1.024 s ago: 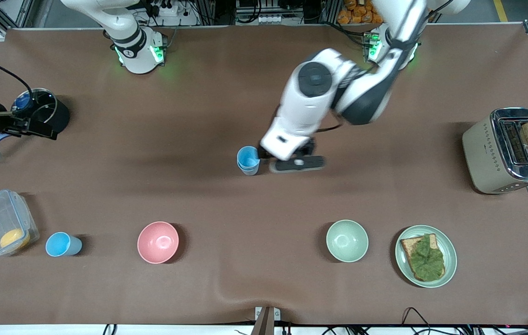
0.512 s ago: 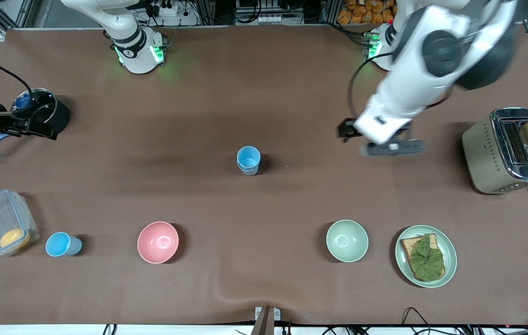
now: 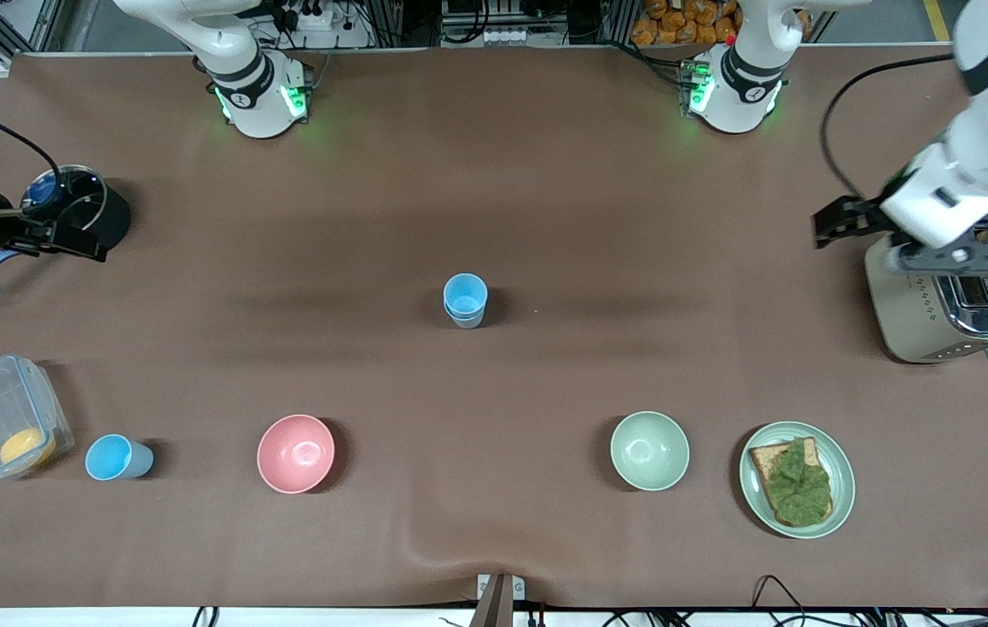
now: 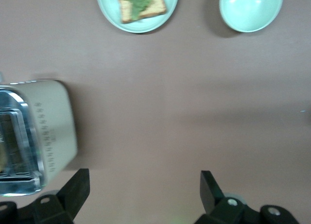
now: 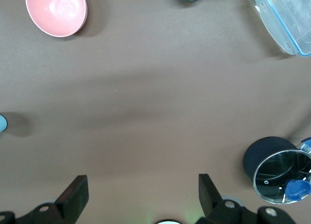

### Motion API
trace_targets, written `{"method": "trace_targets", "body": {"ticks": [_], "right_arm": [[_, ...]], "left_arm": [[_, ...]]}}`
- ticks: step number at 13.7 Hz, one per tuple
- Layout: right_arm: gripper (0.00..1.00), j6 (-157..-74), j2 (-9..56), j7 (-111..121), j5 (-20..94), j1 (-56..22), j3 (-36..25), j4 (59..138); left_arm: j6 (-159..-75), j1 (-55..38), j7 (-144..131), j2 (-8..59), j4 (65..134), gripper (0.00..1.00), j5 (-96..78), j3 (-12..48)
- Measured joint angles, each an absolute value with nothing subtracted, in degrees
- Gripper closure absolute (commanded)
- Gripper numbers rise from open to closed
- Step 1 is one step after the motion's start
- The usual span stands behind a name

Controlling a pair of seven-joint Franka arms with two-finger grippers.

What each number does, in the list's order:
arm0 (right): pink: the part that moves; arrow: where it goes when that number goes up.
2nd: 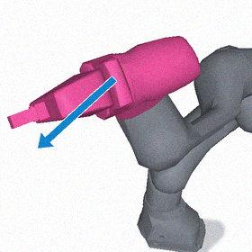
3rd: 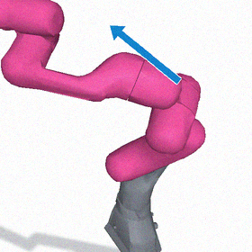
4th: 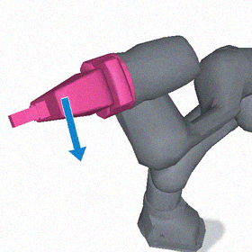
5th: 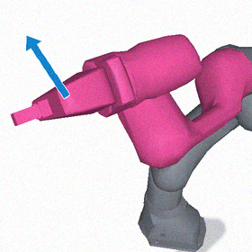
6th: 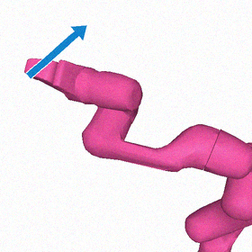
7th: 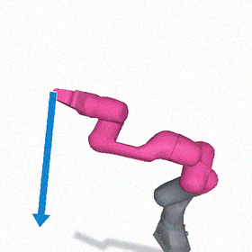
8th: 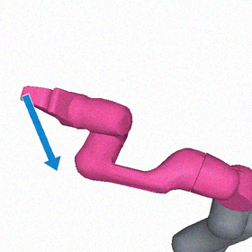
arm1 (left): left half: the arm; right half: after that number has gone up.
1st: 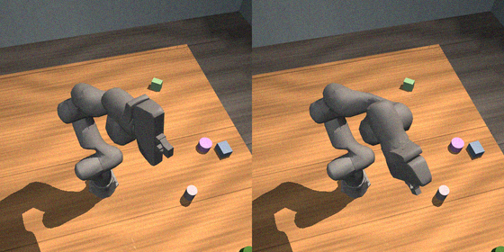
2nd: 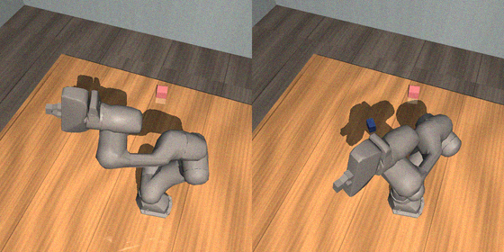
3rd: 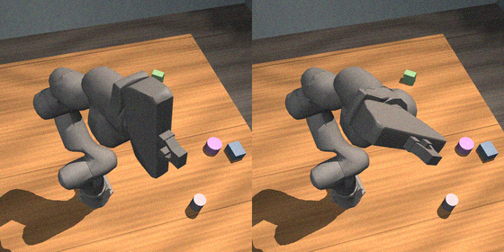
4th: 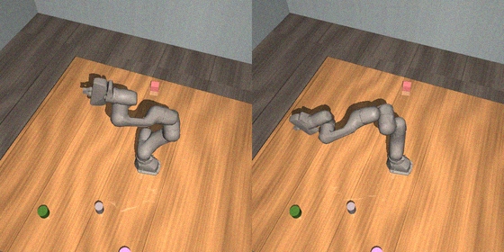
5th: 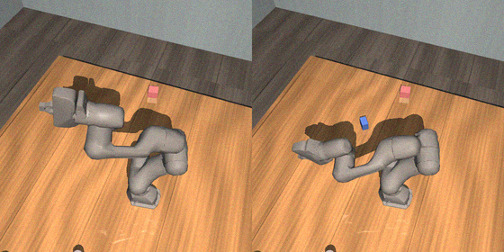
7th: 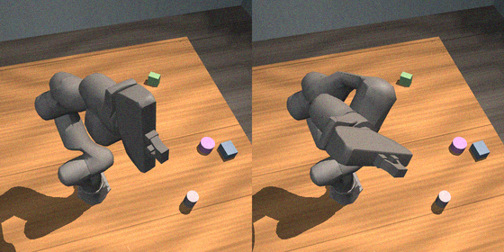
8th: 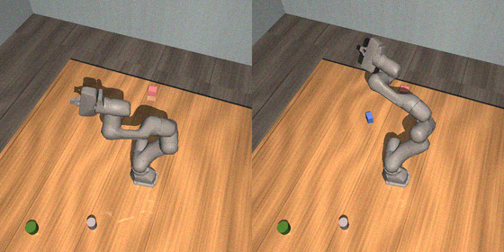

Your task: Stack blue cups with both arms

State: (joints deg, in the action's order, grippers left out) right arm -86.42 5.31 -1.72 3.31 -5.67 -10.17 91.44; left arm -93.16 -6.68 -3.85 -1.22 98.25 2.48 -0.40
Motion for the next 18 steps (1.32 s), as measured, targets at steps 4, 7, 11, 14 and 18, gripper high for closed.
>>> {"method": "trace_targets", "body": {"ticks": [4,7,11,14,18], "right_arm": [[0.0,-86.4,5.3,-1.7,3.3,-5.7,-10.2,91.4],[0.0,-86.4,5.3,-1.7,3.3,-5.7,-10.2,91.4],[0.0,-86.4,5.3,-1.7,3.3,-5.7,-10.2,91.4],[0.0,-86.4,5.3,-1.7,3.3,-5.7,-10.2,91.4],[0.0,-86.4,5.3,-1.7,3.3,-5.7,-10.2,91.4]], "left_arm": [[-92.3,-4.7,-2.4,-2.1,97.9,0.0,4.3,-2.9],[-92.3,-3.1,-2.2,-1.9,97.9,0.0,4.3,-3.1],[-90.6,-2.9,-2.2,-1.9,96.2,0.0,4.3,-3.1],[-89.5,-2.1,-2.2,-1.9,94.5,0.0,4.3,-3.2],[-89.0,-1.4,-2.5,-1.9,93.0,0.0,3.3,-3.1]]}}
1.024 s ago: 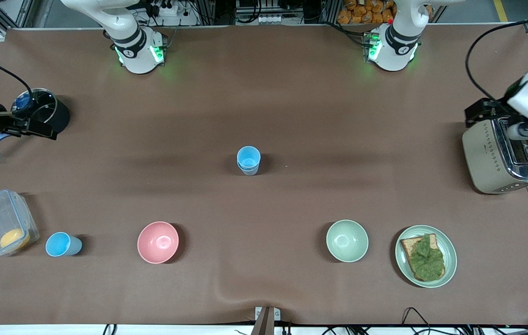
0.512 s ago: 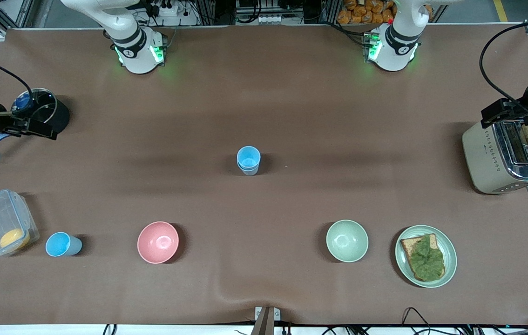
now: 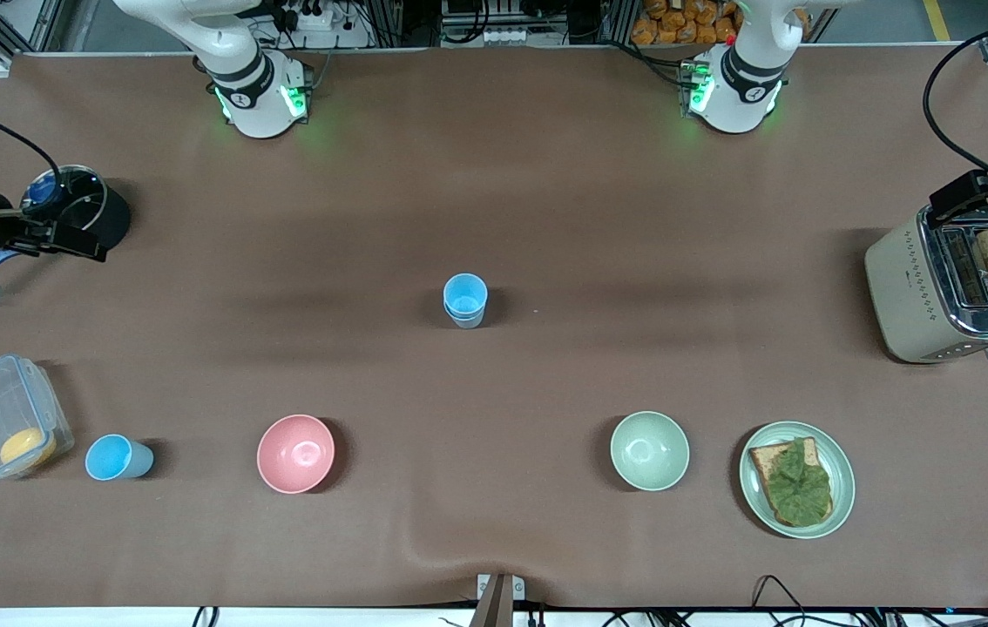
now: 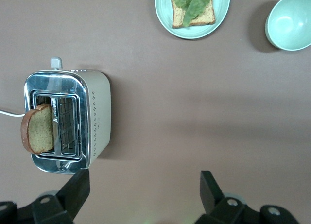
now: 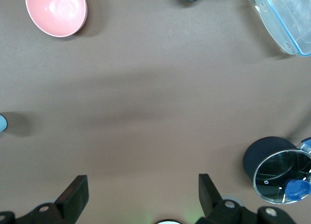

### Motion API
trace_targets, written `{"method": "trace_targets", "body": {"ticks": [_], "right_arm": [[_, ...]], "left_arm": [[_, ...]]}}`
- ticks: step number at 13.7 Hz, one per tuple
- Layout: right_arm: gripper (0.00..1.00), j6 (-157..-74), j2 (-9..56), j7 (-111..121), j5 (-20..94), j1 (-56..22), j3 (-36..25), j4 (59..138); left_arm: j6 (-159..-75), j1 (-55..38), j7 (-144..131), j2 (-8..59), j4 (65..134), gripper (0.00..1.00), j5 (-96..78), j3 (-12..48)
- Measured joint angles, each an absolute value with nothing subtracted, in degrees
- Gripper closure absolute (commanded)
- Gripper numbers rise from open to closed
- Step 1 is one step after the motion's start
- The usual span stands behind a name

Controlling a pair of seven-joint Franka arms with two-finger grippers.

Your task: Stack blue cups with both arms

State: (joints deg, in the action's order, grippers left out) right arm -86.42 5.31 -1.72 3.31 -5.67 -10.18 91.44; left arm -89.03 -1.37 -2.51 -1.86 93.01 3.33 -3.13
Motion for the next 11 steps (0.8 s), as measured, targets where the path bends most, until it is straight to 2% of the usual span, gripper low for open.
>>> {"method": "trace_targets", "body": {"ticks": [11], "right_arm": [[0.0,-86.4,5.3,-1.7,3.3,-5.7,-10.2,91.4]], "left_arm": [[-88.9,-1.4,-3.4,-1.7,92.4,0.0,1.2,-2.7]]}}
